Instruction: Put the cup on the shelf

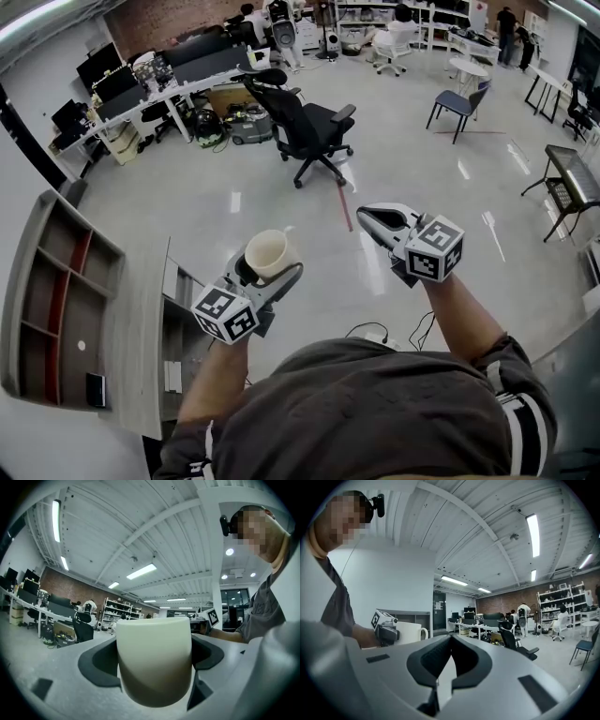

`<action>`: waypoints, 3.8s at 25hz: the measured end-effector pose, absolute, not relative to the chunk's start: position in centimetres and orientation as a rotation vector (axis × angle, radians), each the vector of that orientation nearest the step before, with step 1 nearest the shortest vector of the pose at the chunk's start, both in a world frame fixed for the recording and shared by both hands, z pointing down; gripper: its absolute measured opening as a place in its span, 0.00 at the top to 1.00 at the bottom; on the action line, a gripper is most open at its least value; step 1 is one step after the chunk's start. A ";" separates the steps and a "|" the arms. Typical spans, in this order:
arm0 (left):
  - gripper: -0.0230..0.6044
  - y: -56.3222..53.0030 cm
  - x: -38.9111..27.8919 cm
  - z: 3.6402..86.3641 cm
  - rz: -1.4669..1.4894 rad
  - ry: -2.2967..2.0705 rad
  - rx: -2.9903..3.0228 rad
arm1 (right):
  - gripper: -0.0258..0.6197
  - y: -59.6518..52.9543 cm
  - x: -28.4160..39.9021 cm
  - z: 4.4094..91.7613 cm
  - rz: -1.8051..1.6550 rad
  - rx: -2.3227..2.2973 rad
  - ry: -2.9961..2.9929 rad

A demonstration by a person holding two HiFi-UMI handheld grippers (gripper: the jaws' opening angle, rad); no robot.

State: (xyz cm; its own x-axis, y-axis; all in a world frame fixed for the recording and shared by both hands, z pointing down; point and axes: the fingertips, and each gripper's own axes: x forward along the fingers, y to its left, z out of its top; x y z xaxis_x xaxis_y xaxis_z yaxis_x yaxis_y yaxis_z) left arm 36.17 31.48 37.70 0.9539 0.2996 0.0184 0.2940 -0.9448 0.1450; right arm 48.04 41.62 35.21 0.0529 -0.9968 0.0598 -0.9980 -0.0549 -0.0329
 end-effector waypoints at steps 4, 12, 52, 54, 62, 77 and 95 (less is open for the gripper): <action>0.28 31.8 36.4 37.7 0.078 0.412 2.972 | 0.97 41.9 48.8 35.8 0.102 2.237 -2.182; 0.28 28.8 36.0 36.8 0.083 0.361 2.994 | 0.97 38.7 48.9 36.4 0.114 2.217 -2.237; 0.28 -29.6 14.8 38.2 0.000 0.281 3.004 | 0.97 -19.7 29.2 34.0 0.131 2.135 -2.241; 0.28 -29.6 14.5 38.5 -0.015 0.193 2.999 | 0.97 -20.2 29.2 34.5 0.144 2.082 -2.290; 0.28 -30.7 12.0 38.9 -0.024 -0.178 3.007 | 0.97 -24.2 28.1 35.0 0.131 1.842 -2.466; 0.28 -38.5 -0.6 38.7 0.008 -0.779 2.980 | 0.97 -37.2 15.3 34.1 0.054 1.413 -2.715; 0.28 -49.5 -18.5 43.5 0.164 -1.473 2.712 | 0.97 -47.5 -1.4 38.2 0.093 1.007 -2.833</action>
